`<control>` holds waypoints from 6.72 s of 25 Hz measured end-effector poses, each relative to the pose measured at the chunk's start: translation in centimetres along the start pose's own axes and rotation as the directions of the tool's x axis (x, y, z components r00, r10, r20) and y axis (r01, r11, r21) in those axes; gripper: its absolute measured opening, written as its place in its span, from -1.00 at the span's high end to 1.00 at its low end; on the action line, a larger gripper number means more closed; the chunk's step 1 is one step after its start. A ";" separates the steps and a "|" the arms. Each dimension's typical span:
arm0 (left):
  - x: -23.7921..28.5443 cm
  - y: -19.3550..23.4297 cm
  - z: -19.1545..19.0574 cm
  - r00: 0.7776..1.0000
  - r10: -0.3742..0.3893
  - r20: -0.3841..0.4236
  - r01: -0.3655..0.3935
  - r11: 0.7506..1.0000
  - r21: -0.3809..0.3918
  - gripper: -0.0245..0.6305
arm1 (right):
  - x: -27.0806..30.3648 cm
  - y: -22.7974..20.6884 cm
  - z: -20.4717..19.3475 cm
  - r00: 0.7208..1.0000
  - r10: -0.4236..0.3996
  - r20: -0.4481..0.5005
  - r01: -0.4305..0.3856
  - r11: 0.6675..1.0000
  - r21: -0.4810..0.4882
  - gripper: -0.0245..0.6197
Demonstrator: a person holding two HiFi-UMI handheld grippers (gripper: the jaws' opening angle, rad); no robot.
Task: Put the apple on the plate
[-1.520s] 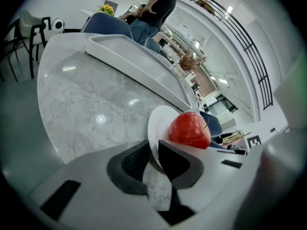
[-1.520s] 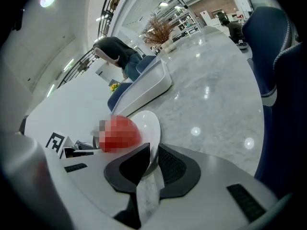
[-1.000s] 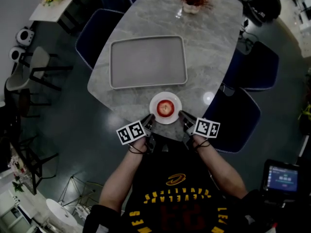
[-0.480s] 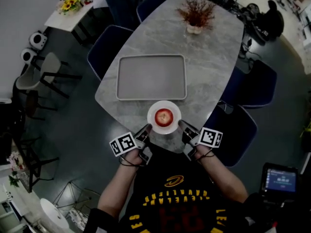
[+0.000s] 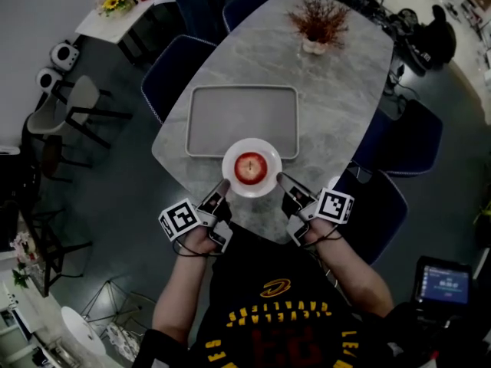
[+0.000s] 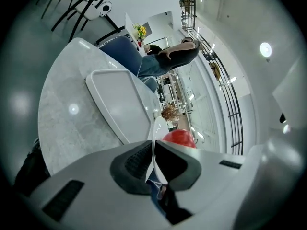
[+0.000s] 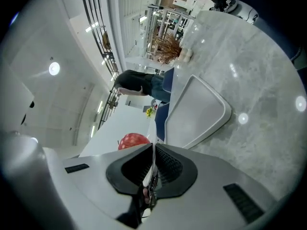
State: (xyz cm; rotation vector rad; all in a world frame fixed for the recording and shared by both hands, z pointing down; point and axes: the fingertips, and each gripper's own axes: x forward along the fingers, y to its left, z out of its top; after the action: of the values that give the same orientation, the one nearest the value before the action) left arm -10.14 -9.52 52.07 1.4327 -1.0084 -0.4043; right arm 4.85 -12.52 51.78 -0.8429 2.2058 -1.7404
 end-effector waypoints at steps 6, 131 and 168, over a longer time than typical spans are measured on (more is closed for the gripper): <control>2.3 -0.4 3.6 0.997 -0.047 -0.063 0.047 0.999 -0.003 0.86 | 3.0 -0.4 2.0 0.998 -0.019 0.060 0.019 1.000 -0.004 0.84; -1.3 -20.6 -8.4 0.973 -0.230 -0.032 0.097 0.278 0.956 0.92 | -7.4 16.8 1.7 0.952 0.068 0.300 0.248 0.406 -0.880 0.90; -1.2 -20.0 -7.7 0.979 -0.203 -0.024 0.083 0.285 0.955 0.92 | -6.7 16.4 1.0 0.955 0.060 0.291 0.242 0.411 -0.879 0.90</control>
State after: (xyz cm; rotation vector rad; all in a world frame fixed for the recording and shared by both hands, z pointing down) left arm 1.61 -7.00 34.33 2.6661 -1.2816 0.0933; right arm 5.78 -7.38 34.80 -1.3052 2.8442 -0.1581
